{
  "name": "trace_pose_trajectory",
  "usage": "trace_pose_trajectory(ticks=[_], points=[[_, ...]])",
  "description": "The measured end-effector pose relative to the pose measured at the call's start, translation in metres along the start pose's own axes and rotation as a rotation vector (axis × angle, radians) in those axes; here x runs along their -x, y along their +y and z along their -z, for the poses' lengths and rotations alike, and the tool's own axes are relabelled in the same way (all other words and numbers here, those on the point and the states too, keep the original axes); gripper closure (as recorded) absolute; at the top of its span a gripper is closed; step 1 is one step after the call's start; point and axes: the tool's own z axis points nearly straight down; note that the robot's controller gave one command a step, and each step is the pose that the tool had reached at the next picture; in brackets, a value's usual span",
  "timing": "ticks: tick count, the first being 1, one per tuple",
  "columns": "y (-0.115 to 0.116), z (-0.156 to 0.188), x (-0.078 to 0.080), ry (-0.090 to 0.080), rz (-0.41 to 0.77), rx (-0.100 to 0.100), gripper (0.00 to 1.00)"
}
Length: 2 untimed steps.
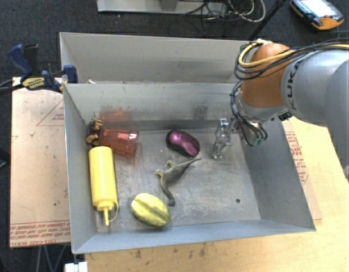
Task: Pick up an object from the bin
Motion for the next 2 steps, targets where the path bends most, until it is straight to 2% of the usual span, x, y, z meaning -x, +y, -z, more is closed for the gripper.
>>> trace_pose_trajectory(ticks=[1, 2], points=[[-0.0001, -0.0002, -0.0001, 0.001, 0.0, 0.0, 0.0], [0.0, -0.0002, -0.0001, 0.001, 0.0, 0.0, 0.0]])
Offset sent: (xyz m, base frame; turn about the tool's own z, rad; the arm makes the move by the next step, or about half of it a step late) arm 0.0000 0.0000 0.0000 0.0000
